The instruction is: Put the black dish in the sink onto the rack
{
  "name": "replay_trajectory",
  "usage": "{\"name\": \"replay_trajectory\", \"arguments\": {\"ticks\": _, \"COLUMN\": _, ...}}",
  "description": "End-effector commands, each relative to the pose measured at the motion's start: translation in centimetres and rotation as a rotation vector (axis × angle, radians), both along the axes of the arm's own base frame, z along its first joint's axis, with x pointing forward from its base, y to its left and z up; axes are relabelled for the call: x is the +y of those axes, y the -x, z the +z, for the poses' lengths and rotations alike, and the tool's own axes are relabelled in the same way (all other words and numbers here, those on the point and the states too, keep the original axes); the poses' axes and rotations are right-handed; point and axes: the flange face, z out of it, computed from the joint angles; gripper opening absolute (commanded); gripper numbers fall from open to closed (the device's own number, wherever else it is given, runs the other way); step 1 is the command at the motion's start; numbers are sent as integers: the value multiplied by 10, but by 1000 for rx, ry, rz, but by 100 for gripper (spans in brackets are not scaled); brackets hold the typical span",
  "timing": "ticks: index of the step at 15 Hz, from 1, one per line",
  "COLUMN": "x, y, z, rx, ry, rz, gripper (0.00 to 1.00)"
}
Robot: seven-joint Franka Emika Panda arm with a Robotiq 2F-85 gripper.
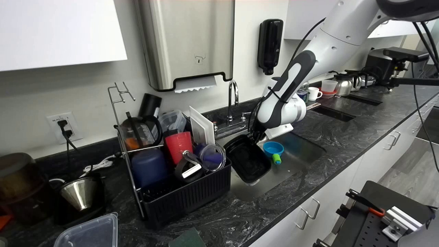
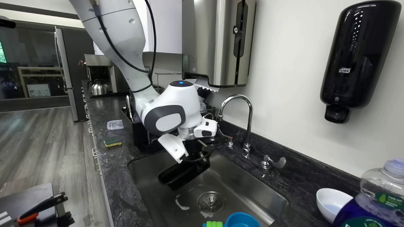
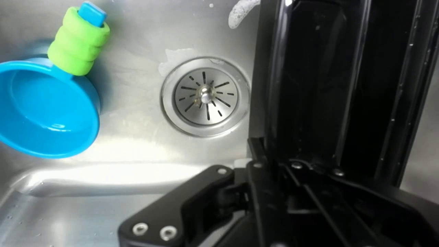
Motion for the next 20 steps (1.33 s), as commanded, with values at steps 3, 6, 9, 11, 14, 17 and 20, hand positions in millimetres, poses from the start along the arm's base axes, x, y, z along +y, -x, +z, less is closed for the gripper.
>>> {"name": "replay_trajectory", "arguments": {"ticks": 3, "x": 12, "y": 18, "z": 19, "rx": -90, "ry": -47, "rz": -41, "gripper": 2}}
{"name": "replay_trajectory", "arguments": {"ticks": 6, "x": 21, "y": 19, "z": 28, "rx": -134, "ry": -78, "rz": -19, "gripper": 2}}
{"name": "replay_trajectory", "arguments": {"ticks": 9, "x": 22, "y": 20, "z": 36, "rx": -162, "ry": -128, "rz": 14, "gripper": 2}}
{"name": "replay_trajectory", "arguments": {"ticks": 11, "x": 19, "y": 20, "z": 42, "rx": -182, "ry": -159, "rz": 49, "gripper": 2}}
{"name": "replay_trajectory", "arguments": {"ticks": 14, "x": 5, "y": 25, "z": 48, "rx": -195, "ry": -190, "rz": 76, "gripper": 2}}
{"name": "replay_trajectory", "arguments": {"ticks": 17, "x": -16, "y": 32, "z": 47, "rx": -197, "ry": -203, "rz": 81, "gripper": 2}}
{"name": "replay_trajectory", "arguments": {"ticks": 20, "x": -33, "y": 33, "z": 43, "rx": -188, "ry": -230, "rz": 116, "gripper": 2}}
